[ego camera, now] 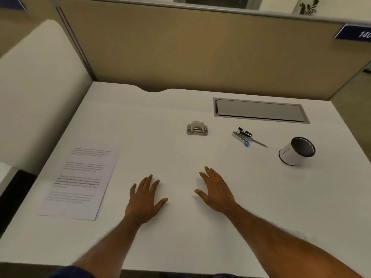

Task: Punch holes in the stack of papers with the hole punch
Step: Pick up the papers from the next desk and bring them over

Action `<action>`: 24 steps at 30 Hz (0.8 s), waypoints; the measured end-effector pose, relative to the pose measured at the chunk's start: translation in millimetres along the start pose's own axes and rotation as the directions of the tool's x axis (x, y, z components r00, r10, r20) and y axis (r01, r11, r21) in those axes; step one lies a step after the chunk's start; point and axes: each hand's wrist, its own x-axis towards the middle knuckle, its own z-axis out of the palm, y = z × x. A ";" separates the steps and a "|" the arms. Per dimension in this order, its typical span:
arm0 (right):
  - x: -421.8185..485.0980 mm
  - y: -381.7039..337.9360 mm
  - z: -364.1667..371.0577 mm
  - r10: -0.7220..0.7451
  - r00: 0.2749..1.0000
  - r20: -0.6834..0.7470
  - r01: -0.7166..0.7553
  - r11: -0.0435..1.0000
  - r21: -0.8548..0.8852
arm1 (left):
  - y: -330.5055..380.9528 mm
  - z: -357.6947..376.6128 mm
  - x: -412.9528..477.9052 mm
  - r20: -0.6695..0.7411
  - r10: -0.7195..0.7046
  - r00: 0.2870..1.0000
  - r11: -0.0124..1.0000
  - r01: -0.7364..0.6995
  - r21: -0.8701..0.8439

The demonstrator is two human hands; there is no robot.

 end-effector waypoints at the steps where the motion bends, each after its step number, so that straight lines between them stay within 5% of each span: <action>1: 3.2 -7.0 0.0 -0.012 1.000 0.008 0.012 1.000 0.001 | -6.2 -2.1 -1.0 -0.004 -0.012 1.000 1.000 0.012 -0.002; 9: 41.2 -74.0 4.2 -0.131 0.991 0.034 0.130 0.991 0.029 | -57.9 -22.6 -13.3 -0.073 -0.124 0.990 0.992 0.121 -0.046; 24: 121.4 -201.0 30.2 -0.133 0.978 0.163 0.090 0.964 0.249 | -173.6 -64.1 -20.8 -0.159 -0.429 0.889 0.901 0.408 -0.151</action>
